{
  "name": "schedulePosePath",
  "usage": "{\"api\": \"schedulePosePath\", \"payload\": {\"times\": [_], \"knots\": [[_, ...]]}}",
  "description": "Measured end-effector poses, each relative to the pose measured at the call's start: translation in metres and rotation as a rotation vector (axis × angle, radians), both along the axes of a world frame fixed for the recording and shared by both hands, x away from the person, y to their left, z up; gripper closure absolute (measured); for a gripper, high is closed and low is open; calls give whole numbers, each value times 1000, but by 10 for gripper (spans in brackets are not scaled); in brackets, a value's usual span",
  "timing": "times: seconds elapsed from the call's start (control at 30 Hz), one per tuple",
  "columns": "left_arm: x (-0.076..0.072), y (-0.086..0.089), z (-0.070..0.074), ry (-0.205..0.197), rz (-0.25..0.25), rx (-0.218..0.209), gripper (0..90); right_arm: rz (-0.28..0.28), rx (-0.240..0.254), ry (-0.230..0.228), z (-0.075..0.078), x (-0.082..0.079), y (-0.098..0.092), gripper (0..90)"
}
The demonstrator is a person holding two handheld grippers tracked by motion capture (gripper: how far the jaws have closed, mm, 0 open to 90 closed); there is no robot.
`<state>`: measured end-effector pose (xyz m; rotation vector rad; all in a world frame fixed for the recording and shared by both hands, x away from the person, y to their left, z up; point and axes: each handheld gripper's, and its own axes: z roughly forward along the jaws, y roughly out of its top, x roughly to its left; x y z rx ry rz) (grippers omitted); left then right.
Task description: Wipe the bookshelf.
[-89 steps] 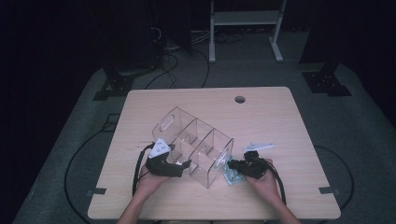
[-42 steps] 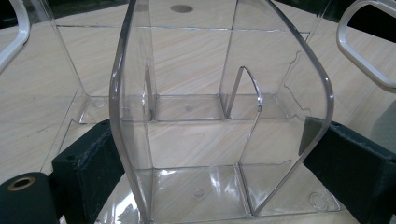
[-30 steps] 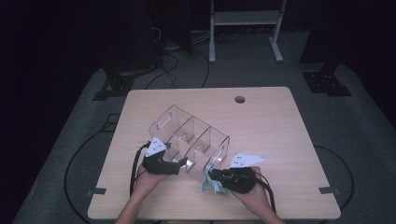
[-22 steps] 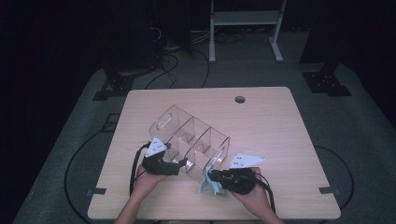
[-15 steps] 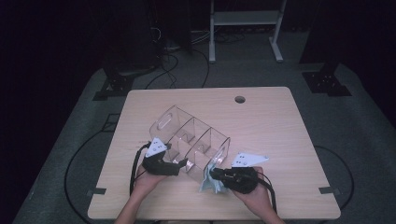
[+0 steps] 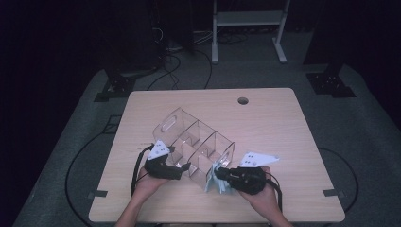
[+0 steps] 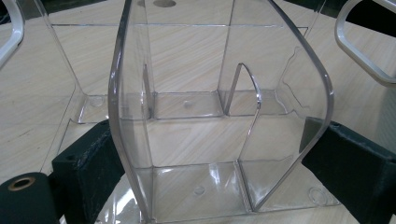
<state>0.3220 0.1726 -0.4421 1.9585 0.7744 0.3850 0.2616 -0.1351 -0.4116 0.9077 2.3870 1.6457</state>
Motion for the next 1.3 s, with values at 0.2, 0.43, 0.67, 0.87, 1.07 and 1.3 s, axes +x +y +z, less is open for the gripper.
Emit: {"api": "schedulePosePath", "payload": {"times": [0.2, 0.43, 0.67, 0.87, 1.07, 1.3], "knots": [[0, 0, 0, -1, -7, 6, 76, -29, -6, -9, 2, 4, -5, 822], [0, 0, 0, -2, -4, -2, 75, -49, 5, -23, 2, 4, -6, 822], [0, -1, -1, -7, -5, -2, 76, -92, 1, -27, 1, 12, -15, 821], [0, 0, 0, -4, -9, 2, 75, -80, 0, -34, 2, 6, -10, 821], [0, -2, -1, -4, -5, 3, 76, -125, -8, -49, 3, 21, -22, 820], [0, -1, -1, -3, -10, -1, 73, -132, -5, -46, 2, 19, -20, 822]]}}
